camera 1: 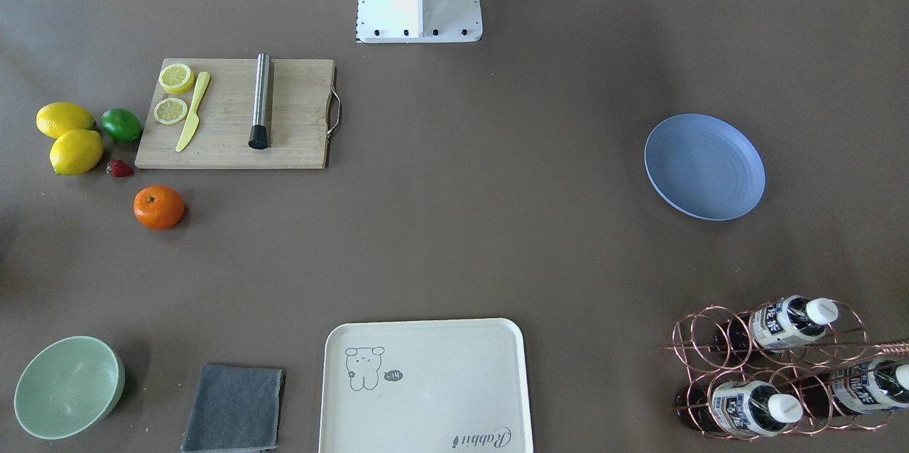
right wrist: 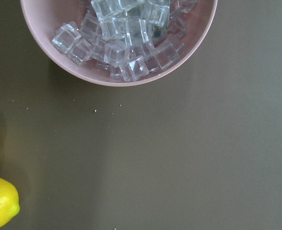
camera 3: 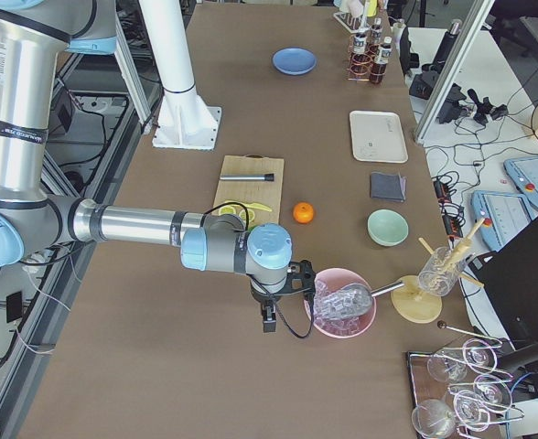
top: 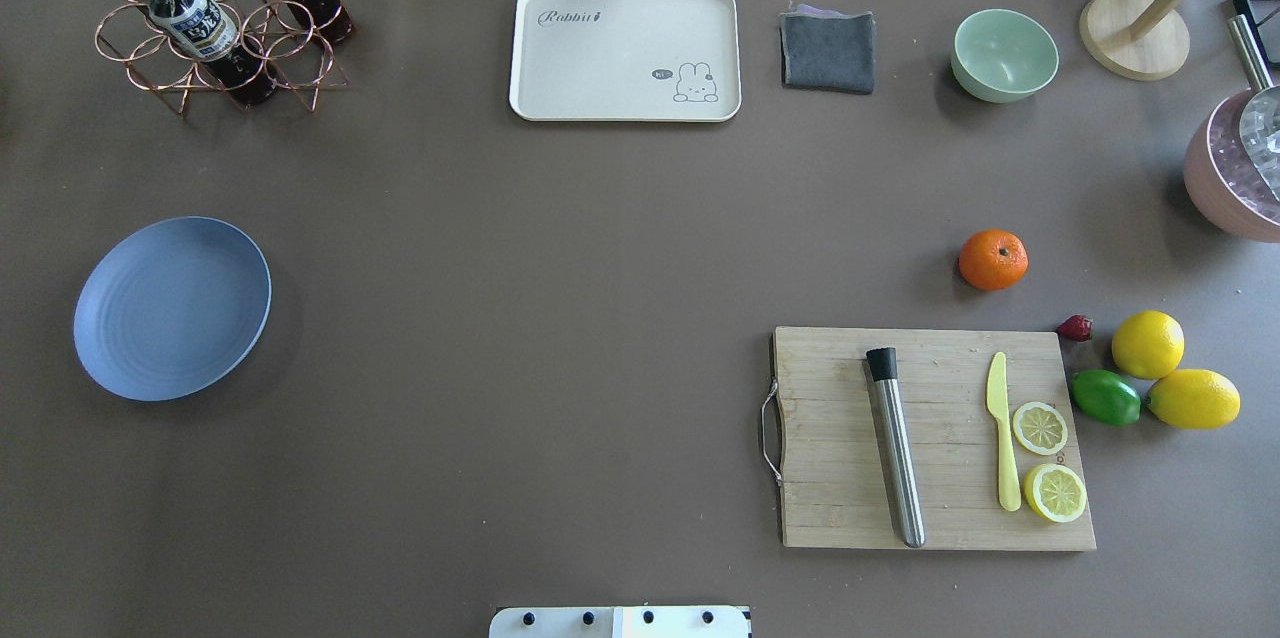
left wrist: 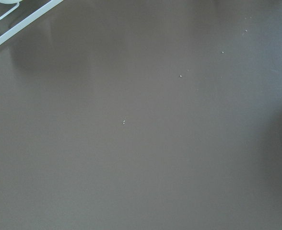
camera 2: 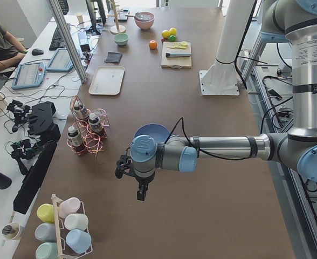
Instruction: Pick orange to plate
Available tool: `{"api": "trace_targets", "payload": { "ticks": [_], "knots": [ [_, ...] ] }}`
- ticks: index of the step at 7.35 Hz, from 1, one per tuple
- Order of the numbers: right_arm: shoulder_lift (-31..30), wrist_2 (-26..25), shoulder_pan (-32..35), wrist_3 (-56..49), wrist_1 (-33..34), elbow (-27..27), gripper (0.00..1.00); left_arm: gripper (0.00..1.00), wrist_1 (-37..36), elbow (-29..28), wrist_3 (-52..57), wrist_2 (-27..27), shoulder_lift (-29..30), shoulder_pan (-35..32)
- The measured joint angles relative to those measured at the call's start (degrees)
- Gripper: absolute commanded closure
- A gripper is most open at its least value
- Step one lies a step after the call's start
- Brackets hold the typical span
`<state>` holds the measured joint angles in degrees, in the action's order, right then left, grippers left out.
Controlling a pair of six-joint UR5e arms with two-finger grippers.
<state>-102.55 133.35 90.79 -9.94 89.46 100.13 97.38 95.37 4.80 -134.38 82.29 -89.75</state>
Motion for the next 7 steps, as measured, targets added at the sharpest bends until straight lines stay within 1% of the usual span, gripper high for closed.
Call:
{"api": "trace_targets", "payload": {
  "ticks": [5, 7],
  "knots": [
    [-0.01, 0.17, -0.13, 0.00, 0.09, -0.06, 0.00, 0.02, -0.08, 0.58, 0.06, 0.02, 0.06, 0.02],
    [-0.01, 0.25, -0.17, 0.00, 0.10, -0.08, 0.00, 0.02, -0.12, 0.48, 0.06, 0.98, 0.41, 0.03]
  ]
}}
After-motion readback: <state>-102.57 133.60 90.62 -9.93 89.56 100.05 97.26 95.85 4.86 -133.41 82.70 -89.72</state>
